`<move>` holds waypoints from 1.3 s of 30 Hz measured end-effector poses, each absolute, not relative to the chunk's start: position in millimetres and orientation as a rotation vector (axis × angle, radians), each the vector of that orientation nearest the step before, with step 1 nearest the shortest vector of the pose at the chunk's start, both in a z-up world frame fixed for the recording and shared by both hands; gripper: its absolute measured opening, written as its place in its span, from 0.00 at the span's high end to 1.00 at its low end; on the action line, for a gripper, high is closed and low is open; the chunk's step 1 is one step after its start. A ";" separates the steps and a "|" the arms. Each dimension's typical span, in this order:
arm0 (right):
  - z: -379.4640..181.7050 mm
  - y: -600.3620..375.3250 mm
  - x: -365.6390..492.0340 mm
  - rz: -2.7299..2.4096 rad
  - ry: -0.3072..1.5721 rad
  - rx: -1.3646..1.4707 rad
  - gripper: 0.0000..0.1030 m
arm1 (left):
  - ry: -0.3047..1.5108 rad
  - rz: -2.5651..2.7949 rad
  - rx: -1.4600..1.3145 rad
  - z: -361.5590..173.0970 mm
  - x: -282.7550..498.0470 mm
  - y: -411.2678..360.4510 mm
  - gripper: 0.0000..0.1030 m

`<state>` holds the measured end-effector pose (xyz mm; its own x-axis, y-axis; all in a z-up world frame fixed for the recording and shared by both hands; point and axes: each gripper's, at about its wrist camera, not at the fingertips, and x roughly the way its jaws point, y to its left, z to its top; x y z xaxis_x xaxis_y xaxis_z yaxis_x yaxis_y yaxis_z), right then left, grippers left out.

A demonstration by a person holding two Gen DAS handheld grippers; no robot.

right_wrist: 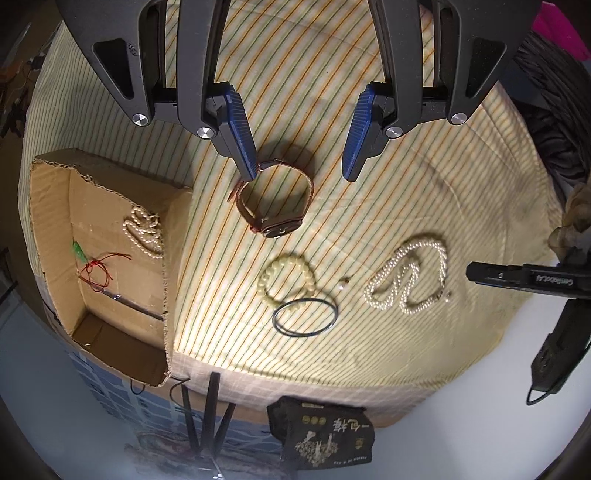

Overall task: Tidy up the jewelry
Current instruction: 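Grasp the twisted pearl necklace by its clasp with the left gripper while the right grasps the brown watch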

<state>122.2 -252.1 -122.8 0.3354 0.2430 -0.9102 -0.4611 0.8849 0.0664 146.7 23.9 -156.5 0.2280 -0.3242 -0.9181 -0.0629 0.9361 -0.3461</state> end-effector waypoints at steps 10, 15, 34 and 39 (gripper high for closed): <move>-135.8 -254.2 128.6 0.473 1.167 -0.207 0.56 | 1.389 -0.133 -0.419 -181.7 162.8 22.4 0.74; -142.9 -248.6 130.8 0.491 1.176 -0.221 0.60 | 1.407 -0.111 -0.424 -191.5 166.5 21.4 0.74; -176.7 -224.2 137.2 0.472 1.202 -0.360 0.87 | 1.360 -0.042 -0.425 -196.9 173.3 17.6 0.94; -171.0 -228.3 134.1 0.480 1.202 -0.332 0.94 | 1.290 -0.060 -0.444 -174.9 167.7 21.8 0.94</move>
